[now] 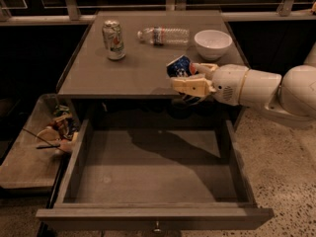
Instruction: Place pepsi can into top drawer
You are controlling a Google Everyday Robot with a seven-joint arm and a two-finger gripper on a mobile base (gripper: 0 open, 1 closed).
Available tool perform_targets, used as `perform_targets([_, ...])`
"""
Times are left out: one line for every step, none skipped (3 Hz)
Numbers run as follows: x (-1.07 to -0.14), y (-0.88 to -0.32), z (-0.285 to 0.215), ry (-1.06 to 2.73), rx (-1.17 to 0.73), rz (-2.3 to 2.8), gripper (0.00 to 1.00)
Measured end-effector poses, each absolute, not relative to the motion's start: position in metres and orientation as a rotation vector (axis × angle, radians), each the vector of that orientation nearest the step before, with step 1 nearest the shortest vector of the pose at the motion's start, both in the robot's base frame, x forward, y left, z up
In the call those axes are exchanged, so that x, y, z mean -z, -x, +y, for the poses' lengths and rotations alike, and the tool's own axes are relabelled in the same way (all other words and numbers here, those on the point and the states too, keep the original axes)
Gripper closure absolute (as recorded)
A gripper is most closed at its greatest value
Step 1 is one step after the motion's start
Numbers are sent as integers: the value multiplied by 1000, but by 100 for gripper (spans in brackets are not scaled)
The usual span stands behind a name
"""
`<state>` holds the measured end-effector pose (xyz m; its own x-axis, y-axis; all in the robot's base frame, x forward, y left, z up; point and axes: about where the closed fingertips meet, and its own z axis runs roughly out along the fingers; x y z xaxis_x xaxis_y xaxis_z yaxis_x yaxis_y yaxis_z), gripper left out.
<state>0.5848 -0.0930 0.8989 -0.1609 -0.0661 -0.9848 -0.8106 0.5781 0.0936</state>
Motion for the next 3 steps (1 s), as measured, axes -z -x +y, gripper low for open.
perform_targets([-899, -585, -93, 751, -777, 1616, 100])
perform_targets([-888, -582, -85, 809, -763, 1645, 100])
perform_targets([-861, -559, -81, 914, -734, 1748, 100])
